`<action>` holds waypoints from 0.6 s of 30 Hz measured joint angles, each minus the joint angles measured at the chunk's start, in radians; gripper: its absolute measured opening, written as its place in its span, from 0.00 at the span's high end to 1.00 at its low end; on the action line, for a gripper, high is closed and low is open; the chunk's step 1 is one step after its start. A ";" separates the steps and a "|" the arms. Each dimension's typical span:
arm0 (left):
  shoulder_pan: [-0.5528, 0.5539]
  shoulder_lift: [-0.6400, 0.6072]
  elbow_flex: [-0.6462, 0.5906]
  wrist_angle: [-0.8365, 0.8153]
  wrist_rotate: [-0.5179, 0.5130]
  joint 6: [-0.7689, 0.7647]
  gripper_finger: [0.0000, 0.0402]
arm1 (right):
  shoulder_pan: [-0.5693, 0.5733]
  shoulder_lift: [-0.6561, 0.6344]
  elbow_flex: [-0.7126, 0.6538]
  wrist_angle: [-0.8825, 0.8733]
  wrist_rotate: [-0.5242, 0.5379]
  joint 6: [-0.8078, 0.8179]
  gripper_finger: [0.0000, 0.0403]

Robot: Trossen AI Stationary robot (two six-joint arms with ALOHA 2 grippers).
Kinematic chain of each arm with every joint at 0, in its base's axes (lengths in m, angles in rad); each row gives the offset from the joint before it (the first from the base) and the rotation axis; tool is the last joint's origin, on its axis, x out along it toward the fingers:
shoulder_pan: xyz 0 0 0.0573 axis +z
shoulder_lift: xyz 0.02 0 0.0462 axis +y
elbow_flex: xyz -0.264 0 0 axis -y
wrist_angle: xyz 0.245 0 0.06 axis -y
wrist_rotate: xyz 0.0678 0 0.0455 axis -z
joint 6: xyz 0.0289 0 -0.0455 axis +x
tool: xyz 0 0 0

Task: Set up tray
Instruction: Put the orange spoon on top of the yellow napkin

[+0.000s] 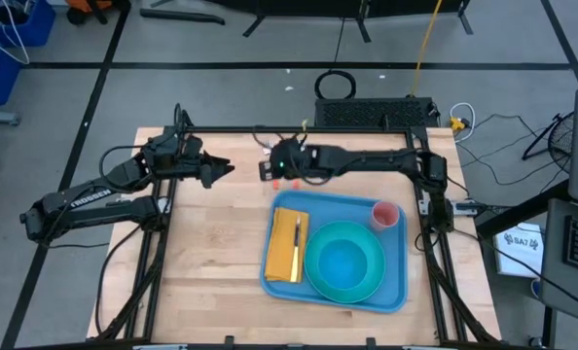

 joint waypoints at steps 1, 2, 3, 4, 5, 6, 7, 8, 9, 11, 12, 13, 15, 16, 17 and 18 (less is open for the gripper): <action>0.000 0.000 0.000 0.000 0.000 0.006 0.39 | -0.017 0.000 0.000 0.003 -0.038 0.002 0.76; 0.000 0.000 0.000 0.000 0.000 0.016 0.39 | -0.036 0.000 0.000 0.003 -0.086 0.003 0.77; 0.000 0.000 0.000 0.000 0.002 0.027 0.39 | -0.051 0.000 0.000 -0.001 -0.116 0.010 0.78; 0.000 0.000 0.000 0.000 0.007 0.039 0.39 | -0.064 0.000 0.000 -0.012 -0.130 0.038 0.78; 0.000 0.000 0.000 0.000 0.014 0.046 0.39 | -0.078 0.000 0.000 -0.032 -0.131 0.075 0.79; 0.000 0.000 0.000 0.000 0.023 0.046 0.39 | -0.093 0.000 0.000 -0.063 -0.131 0.106 0.79; 0.000 0.000 0.000 -0.001 0.030 0.046 0.39 | -0.105 0.000 0.000 -0.099 -0.127 0.118 0.79; 0.000 0.000 0.000 -0.001 0.038 0.047 0.39 | -0.118 0.000 0.000 -0.134 -0.126 0.124 0.79; 0.000 0.000 0.000 -0.001 0.047 0.052 0.39 | -0.128 0.000 0.000 -0.163 -0.127 0.125 0.79; 0.000 0.000 0.000 -0.001 0.068 0.075 0.39 | -0.144 0.000 0.000 -0.187 -0.155 0.127 0.76; 0.000 0.000 0.000 -0.002 0.078 0.089 0.39 | -0.149 0.000 0.000 -0.189 -0.174 0.126 0.74; 0.000 0.000 0.000 -0.003 0.084 0.098 0.39 | -0.154 0.002 0.000 -0.191 -0.186 0.127 0.71; 0.000 0.000 0.000 -0.007 0.095 0.102 0.39 | -0.161 0.013 0.000 -0.181 -0.208 0.130 0.64; 0.000 0.000 0.000 -0.008 0.105 0.103 0.39 | -0.163 0.017 0.000 -0.183 -0.216 0.130 0.60; 0.000 0.000 0.000 -0.008 0.111 0.103 0.39 | -0.166 0.026 0.000 -0.184 -0.229 0.128 0.56; 0.000 0.000 0.000 -0.008 0.116 0.103 0.39 | -0.167 0.036 0.001 -0.177 -0.235 0.126 0.53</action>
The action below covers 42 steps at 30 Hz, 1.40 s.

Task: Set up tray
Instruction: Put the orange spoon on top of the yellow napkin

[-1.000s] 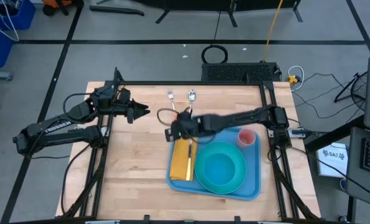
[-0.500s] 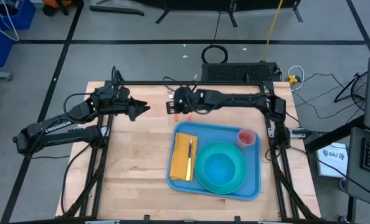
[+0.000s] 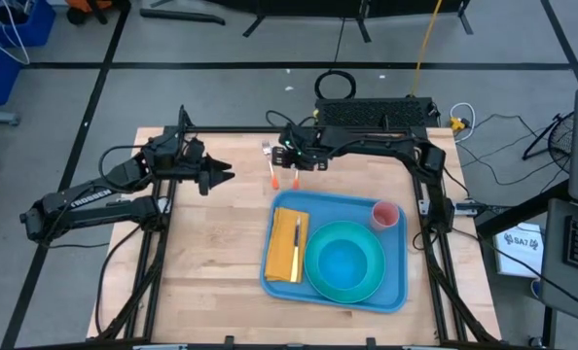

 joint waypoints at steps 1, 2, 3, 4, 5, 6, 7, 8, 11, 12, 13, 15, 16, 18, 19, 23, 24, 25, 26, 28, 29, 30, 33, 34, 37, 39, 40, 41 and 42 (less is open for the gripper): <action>0.000 0.000 0.000 0.000 0.008 0.002 0.39 | -0.001 0.009 0.001 -0.004 -0.012 0.000 0.50; 0.000 0.000 0.000 0.000 0.016 0.004 0.39 | -0.005 0.019 0.001 -0.022 -0.022 0.003 0.47; 0.000 0.000 0.000 0.000 0.019 0.006 0.39 | -0.007 0.030 0.001 -0.042 -0.025 0.005 0.45; 0.000 -0.001 0.000 0.000 0.022 0.007 0.39 | -0.007 0.042 0.000 -0.060 -0.018 0.006 0.44; 0.000 -0.001 0.000 0.000 0.023 0.007 0.39 | -0.008 0.053 -0.001 -0.066 -0.018 0.008 0.44; 0.000 -0.001 0.000 -0.001 0.024 0.006 0.39 | -0.009 0.059 -0.001 -0.063 -0.017 0.011 0.44; 0.000 -0.001 0.000 -0.002 0.025 0.005 0.39 | -0.012 0.063 -0.001 -0.060 -0.019 0.007 0.45; 0.000 -0.001 0.000 -0.005 0.025 0.005 0.39 | -0.013 0.066 -0.001 -0.055 -0.019 0.000 0.46; 0.000 -0.001 0.000 -0.029 0.026 0.016 0.39 | -0.025 0.073 0.000 -0.032 -0.020 -0.003 0.50; 0.000 -0.001 0.000 -0.040 0.026 0.022 0.39 | -0.030 0.074 0.000 -0.034 -0.020 -0.006 0.51; 0.000 -0.001 0.000 -0.049 0.028 0.024 0.39 | -0.034 0.079 0.000 -0.036 -0.016 -0.013 0.51; 0.000 -0.001 0.000 -0.066 0.029 0.025 0.39 | -0.046 0.086 0.000 -0.016 -0.019 -0.022 0.51; 0.000 -0.001 0.000 -0.072 0.030 0.026 0.39 | -0.052 0.088 0.000 -0.017 -0.021 -0.025 0.52; 0.000 -0.001 0.000 -0.077 0.029 0.026 0.39 | -0.063 0.092 0.000 -0.031 -0.026 -0.032 0.51; 0.000 -0.001 0.000 -0.077 0.029 0.027 0.39 | -0.067 0.097 0.000 -0.029 -0.040 -0.033 0.51; 0.000 -0.001 0.000 -0.076 0.029 0.028 0.39 | -0.080 0.105 -0.001 -0.063 -0.047 -0.051 0.51; 0.000 -0.001 0.000 -0.076 0.029 0.028 0.39 | -0.085 0.104 -0.001 -0.062 -0.047 -0.053 0.51; 0.000 -0.001 0.000 -0.076 0.029 0.030 0.39 | -0.087 0.103 -0.001 -0.054 -0.050 -0.056 0.51; 0.000 -0.001 0.000 -0.076 0.029 0.035 0.39 | -0.091 0.102 0.000 -0.057 -0.049 -0.061 0.51; 0.000 -0.001 0.000 -0.076 0.026 0.046 0.39 | -0.098 0.102 0.000 -0.068 -0.049 -0.076 0.51; 0.000 -0.001 0.000 -0.076 0.022 0.048 0.39 | -0.102 0.105 0.000 -0.073 -0.049 -0.078 0.51; 0.000 -0.001 0.000 -0.076 0.022 0.051 0.39 | -0.105 0.111 0.000 -0.059 -0.050 -0.079 0.51; 0.000 -0.001 0.000 -0.075 0.022 0.052 0.39 | -0.113 0.130 0.000 -0.040 -0.073 -0.078 0.51; 0.000 -0.001 0.000 -0.075 0.022 0.052 0.39 | -0.113 0.139 0.000 -0.037 -0.078 -0.078 0.51; -0.001 -0.001 0.000 -0.075 0.022 0.060 0.39 | -0.111 0.166 0.000 -0.025 -0.101 -0.080 0.51; 0.000 -0.001 0.000 -0.079 0.022 0.062 0.39 | -0.109 0.176 0.000 -0.031 -0.102 -0.082 0.51; 0.000 -0.001 0.000 -0.084 0.022 0.063 0.39 | -0.108 0.179 0.000 -0.030 -0.105 -0.084 0.51; 0.000 -0.001 0.000 -0.089 0.023 0.065 0.39 | -0.105 0.185 0.000 -0.022 -0.106 -0.084 0.51; 0.000 -0.001 0.000 -0.095 0.022 0.072 0.39 | -0.103 0.187 0.001 -0.021 -0.106 -0.084 0.51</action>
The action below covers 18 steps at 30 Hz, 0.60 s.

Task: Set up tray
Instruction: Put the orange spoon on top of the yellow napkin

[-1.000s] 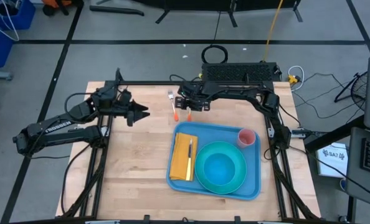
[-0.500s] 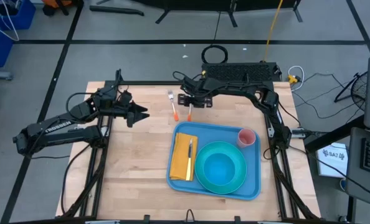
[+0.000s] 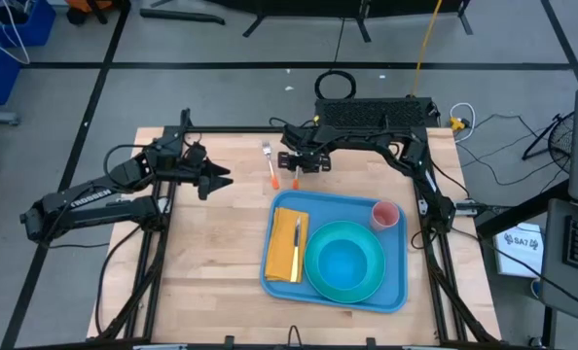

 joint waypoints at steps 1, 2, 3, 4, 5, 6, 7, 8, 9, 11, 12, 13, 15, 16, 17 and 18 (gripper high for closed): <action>0.000 0.000 0.000 -0.006 0.000 0.006 0.39 | 0.000 0.000 0.000 0.000 -0.002 -0.001 0.51; 0.000 0.000 0.000 -0.010 -0.001 0.011 0.39 | 0.000 0.000 0.000 0.001 -0.001 -0.004 0.51; 0.000 0.000 0.000 -0.011 -0.001 0.014 0.39 | 0.000 0.000 0.000 0.003 0.004 -0.006 0.51; 0.000 0.000 0.000 -0.011 -0.001 0.016 0.39 | 0.000 0.000 0.000 0.007 0.006 -0.008 0.51; 0.000 0.000 0.000 -0.010 -0.001 0.017 0.39 | 0.000 0.000 0.000 0.012 0.005 -0.008 0.51; 0.000 0.000 0.000 -0.010 -0.003 0.019 0.39 | -0.001 0.000 0.000 0.015 0.006 -0.008 0.52; 0.000 0.000 0.000 -0.010 -0.008 0.025 0.39 | -0.003 0.000 0.000 0.018 0.007 -0.008 0.52; 0.000 0.000 0.000 -0.010 -0.008 0.030 0.39 | -0.006 0.000 0.000 0.018 0.006 -0.008 0.53; 0.000 0.000 0.000 -0.010 -0.008 0.035 0.39 | -0.008 0.001 0.000 0.018 0.004 -0.008 0.54; 0.000 0.000 0.000 -0.010 -0.008 0.036 0.39 | -0.010 0.001 0.000 0.019 0.003 -0.016 0.56; 0.000 0.000 0.000 -0.010 -0.008 0.036 0.39 | -0.010 0.001 0.000 0.019 0.004 -0.020 0.58; 0.000 0.000 0.000 -0.010 -0.008 0.036 0.39 | -0.010 0.001 0.000 0.019 0.005 -0.022 0.60; 0.000 0.000 0.000 -0.010 -0.008 0.036 0.39 | -0.011 0.008 0.000 0.019 0.005 -0.022 0.63; 0.000 0.000 0.000 -0.010 -0.008 0.037 0.39 | -0.011 0.010 0.000 0.019 0.004 -0.021 0.64; 0.000 0.000 0.000 -0.010 -0.008 0.037 0.39 | -0.009 0.014 0.000 0.019 0.002 -0.020 0.66; 0.000 0.000 0.000 -0.010 -0.008 0.037 0.39 | -0.006 0.020 0.000 0.020 -0.005 -0.018 0.67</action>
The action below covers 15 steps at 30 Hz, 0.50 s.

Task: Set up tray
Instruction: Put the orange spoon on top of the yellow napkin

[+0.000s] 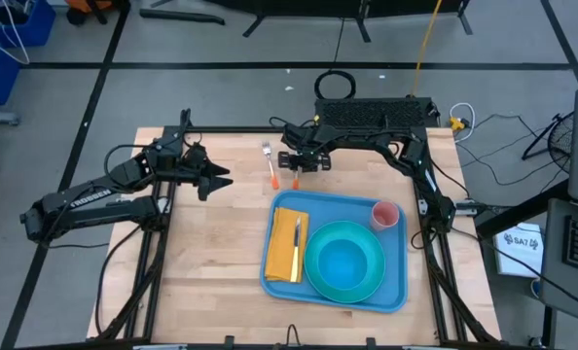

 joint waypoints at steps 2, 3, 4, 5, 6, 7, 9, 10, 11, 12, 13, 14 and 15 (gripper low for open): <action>0.000 0.000 0.000 0.000 0.000 0.001 0.39 | 0.007 0.008 0.000 0.003 -0.008 0.001 0.70; 0.000 0.000 0.000 0.000 0.000 0.001 0.39 | 0.012 0.013 0.000 0.005 -0.005 0.001 0.71; 0.000 0.000 0.000 0.000 0.000 0.001 0.39 | 0.016 0.017 0.001 0.008 0.002 0.001 0.72; 0.000 0.000 0.000 0.000 0.000 0.001 0.39 | 0.020 0.020 0.002 0.013 0.006 0.000 0.74; 0.000 0.000 0.000 0.000 0.000 0.001 0.39 | 0.022 0.023 0.002 0.016 0.006 0.000 0.75; 0.000 0.000 0.000 0.000 0.000 0.001 0.39 | 0.023 0.023 0.002 0.017 0.005 0.000 0.76; 0.000 0.000 0.000 0.000 0.000 0.001 0.39 | 0.023 0.024 0.002 0.019 0.004 -0.001 0.79; 0.000 0.000 0.000 0.000 0.000 0.001 0.39 | 0.024 0.024 0.002 0.020 0.003 -0.001 0.80; 0.000 0.000 0.000 0.000 0.000 0.001 0.39 | 0.024 0.025 0.002 0.020 0.002 0.000 0.81; 0.000 0.000 0.000 0.000 0.000 0.001 0.39 | 0.023 0.025 0.002 0.020 0.000 0.000 0.82; 0.000 0.000 0.000 0.000 0.000 0.001 0.39 | 0.023 0.025 0.002 0.020 -0.001 0.004 0.84; 0.000 0.000 0.000 0.000 0.000 0.001 0.39 | 0.023 0.025 0.002 0.019 -0.002 0.007 0.85; 0.000 0.000 0.000 0.000 0.000 0.001 0.39 | 0.023 0.025 0.002 0.018 -0.004 0.008 0.86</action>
